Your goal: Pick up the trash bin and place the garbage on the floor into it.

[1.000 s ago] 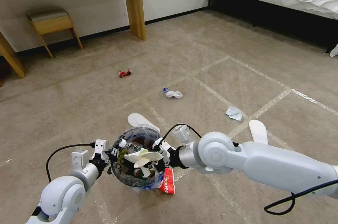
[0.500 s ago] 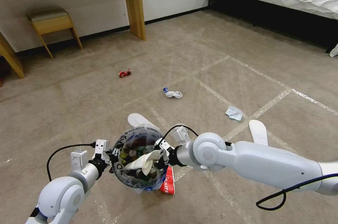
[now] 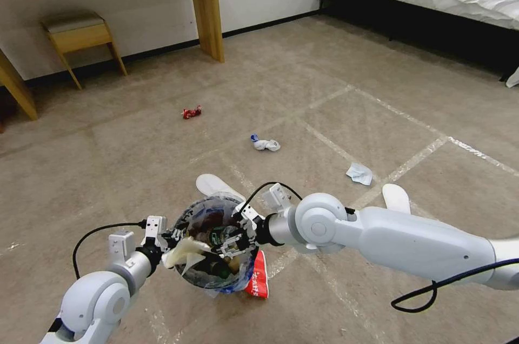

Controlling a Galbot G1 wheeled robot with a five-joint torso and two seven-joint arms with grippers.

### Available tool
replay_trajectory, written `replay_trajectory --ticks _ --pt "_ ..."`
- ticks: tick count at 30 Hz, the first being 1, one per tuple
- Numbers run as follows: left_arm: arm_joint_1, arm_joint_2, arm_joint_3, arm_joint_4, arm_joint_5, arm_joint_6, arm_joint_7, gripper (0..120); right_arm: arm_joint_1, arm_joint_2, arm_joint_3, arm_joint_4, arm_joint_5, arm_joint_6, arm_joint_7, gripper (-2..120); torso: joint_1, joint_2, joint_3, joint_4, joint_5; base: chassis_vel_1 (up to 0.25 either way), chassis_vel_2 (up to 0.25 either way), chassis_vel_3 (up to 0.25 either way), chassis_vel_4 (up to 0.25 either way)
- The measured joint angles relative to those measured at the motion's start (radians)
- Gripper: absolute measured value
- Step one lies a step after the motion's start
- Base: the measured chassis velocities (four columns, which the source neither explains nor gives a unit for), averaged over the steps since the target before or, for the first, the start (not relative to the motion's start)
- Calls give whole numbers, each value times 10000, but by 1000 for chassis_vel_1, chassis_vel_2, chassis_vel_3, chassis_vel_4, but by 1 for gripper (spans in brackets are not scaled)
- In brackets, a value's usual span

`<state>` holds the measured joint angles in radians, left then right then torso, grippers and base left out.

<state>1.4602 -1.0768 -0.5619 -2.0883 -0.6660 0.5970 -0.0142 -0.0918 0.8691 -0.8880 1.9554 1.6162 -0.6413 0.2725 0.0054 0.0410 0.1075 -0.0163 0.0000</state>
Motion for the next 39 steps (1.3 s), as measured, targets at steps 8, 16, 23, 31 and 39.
replay_trajectory --ticks 8,16,23,31,39 --pt "28 -33 -13 -5 -210 28 -116 1 212 -31 122 493 260 -6 28 100 -2 0 0 0 0 0 0 0 0" --pt "58 -30 -101 -43 -469 116 -270 1 353 -236 711 944 630 -10 110 100 -2 1 0 1 0 0 0 0 0" --pt "59 62 -262 22 -836 226 -430 1 250 -761 1712 1453 951 0 81 100 -2 1 0 0 0 0 0 0 0" --pt "203 392 -944 289 -1556 238 -707 1 -893 -1812 4021 2277 950 109 -290 100 -2 1 0 -1 0 0 0 0 0" --pt "496 636 -1723 300 -1959 243 -934 1 -2447 -2452 5500 2321 -88 275 -941 100 -2 1 0 -2 3 0 0 0 0"
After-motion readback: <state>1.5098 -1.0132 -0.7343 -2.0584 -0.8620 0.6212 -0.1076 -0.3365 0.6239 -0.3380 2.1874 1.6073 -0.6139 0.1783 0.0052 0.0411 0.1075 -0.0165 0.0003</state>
